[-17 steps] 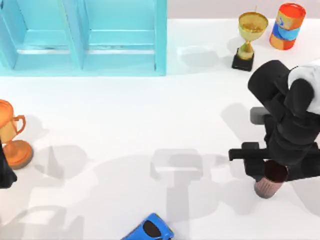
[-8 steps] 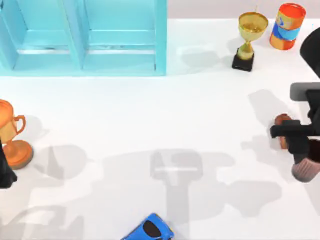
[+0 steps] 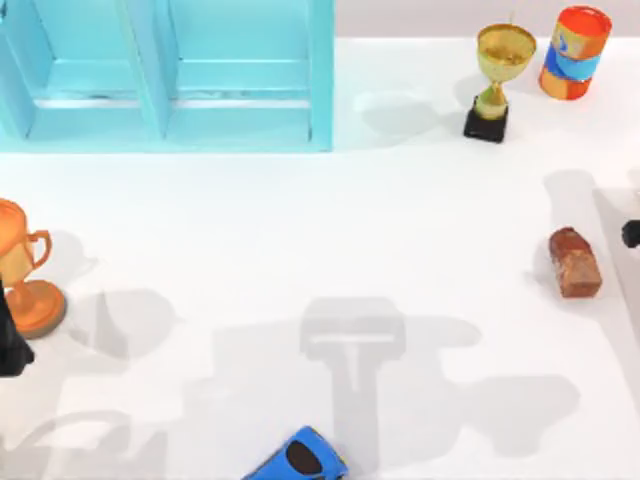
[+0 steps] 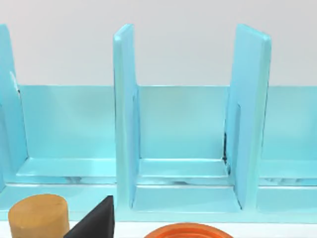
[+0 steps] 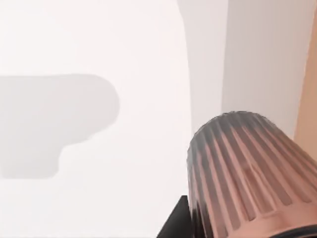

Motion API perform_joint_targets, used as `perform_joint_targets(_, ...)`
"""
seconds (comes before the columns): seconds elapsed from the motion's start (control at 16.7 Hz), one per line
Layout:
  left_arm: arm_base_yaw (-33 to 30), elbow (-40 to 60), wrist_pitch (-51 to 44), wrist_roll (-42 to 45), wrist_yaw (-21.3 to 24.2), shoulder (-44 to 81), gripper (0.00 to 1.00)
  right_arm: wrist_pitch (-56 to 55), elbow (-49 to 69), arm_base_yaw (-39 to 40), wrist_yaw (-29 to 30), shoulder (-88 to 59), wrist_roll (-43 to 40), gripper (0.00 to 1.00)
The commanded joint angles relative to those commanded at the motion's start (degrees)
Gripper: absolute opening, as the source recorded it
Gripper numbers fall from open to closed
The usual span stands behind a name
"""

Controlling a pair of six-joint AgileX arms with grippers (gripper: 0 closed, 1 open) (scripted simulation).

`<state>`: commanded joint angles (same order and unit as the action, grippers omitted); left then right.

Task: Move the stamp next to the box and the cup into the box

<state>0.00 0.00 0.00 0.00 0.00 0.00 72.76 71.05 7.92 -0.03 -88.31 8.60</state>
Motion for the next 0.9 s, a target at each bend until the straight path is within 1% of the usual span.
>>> perform_joint_targets(0.18, 0.0, 0.0, 0.0, 0.0, 0.0, 0.0, 1.0, 0.03, 0.01, -0.29, 0.03, -0.44, -0.37, 0.0)
perform_joint_targets(0.3, 0.0, 0.0, 0.0, 0.0, 0.0, 0.0, 1.0, -0.02, -0.05, -2.55, 0.07, -0.44, -2.72, 0.0)
perform_joint_targets(0.9, 0.0, 0.0, 0.0, 0.0, 0.0, 0.0, 1.0, -1.08, -1.75, -20.67, 0.49, 0.78, -20.79, 0.0)
